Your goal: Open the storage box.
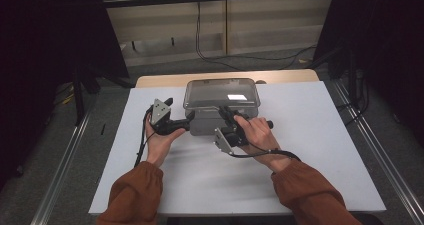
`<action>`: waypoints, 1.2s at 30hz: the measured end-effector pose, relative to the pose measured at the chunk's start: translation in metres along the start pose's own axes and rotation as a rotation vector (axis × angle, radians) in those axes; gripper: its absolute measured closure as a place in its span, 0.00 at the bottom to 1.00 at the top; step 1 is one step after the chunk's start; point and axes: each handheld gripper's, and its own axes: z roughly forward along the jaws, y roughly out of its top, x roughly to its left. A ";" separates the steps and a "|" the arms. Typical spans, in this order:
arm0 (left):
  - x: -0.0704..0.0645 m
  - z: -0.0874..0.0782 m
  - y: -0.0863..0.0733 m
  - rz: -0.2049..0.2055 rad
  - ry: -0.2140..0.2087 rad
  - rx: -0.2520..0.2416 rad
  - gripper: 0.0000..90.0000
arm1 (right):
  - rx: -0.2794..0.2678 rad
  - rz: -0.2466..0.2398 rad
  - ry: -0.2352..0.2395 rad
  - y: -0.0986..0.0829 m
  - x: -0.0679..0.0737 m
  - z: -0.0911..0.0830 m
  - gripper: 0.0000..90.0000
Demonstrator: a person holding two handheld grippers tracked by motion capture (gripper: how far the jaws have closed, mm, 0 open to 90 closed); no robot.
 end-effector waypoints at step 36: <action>-0.002 0.002 0.006 0.086 -0.036 -0.046 0.21 | 0.018 0.503 0.067 -0.064 -0.007 0.003 0.42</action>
